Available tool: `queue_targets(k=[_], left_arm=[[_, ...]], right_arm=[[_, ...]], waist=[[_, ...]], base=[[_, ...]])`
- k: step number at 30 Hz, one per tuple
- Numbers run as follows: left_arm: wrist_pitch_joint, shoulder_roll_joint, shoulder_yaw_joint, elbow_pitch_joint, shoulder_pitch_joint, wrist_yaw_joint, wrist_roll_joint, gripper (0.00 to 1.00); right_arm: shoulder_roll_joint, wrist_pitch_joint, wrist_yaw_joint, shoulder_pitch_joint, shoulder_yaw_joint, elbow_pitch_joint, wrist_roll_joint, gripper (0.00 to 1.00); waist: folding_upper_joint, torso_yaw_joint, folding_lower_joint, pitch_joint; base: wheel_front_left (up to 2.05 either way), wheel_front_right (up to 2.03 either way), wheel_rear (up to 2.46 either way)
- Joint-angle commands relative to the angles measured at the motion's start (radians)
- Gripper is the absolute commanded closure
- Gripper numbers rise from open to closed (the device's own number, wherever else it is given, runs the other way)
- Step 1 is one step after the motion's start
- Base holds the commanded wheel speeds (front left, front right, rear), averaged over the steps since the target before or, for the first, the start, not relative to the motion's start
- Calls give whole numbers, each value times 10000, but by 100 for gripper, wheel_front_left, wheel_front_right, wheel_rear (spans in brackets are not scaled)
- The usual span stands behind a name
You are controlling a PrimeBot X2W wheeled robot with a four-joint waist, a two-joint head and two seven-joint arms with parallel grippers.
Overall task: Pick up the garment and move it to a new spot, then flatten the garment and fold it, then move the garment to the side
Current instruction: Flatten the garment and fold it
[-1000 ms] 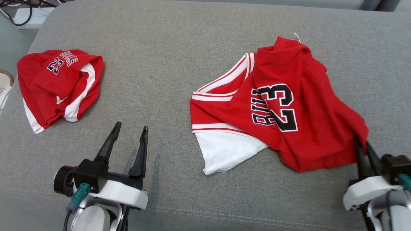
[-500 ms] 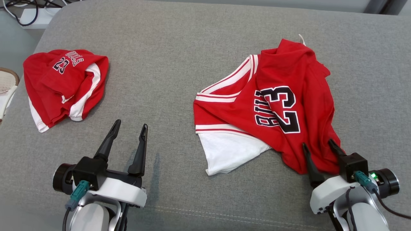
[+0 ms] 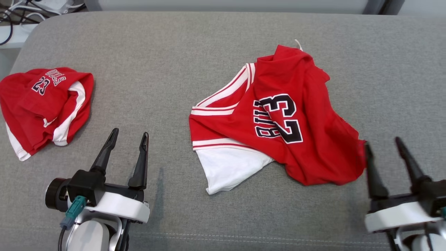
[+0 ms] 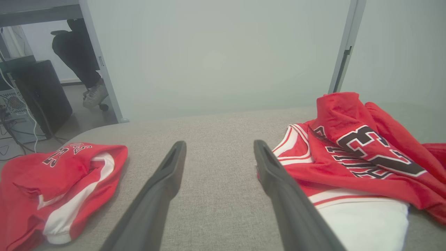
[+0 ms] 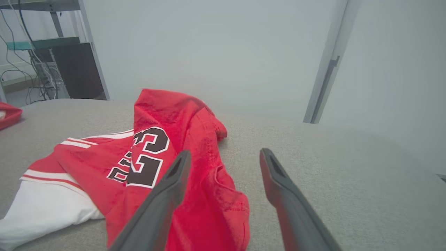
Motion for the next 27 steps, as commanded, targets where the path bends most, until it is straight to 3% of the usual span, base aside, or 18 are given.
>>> queue_targets(k=[1, 11, 27], left_arm=[[-103, 231, 369, -292, -81, 91, 102, 0], [-103, 270, 350, -136, 208, 181, 250, 0], [-103, 207, 539, -630, 1738, 426, 42, 0]], right_arm=[[-185, -76, 40, -44, 12, -370, 183, 0], [-1027, 321, 40, -3, -1024, 396, 680, 0], [-567, 311, 40, 1335, -1300, 503, 1066, 0]], waist=[[0, -113, 0, -109], [0, -404, 0, -799], [0, -331, 0, -1626]], base=[[0, 0, 0], [0, 0, 0], [0, 0, 0]])
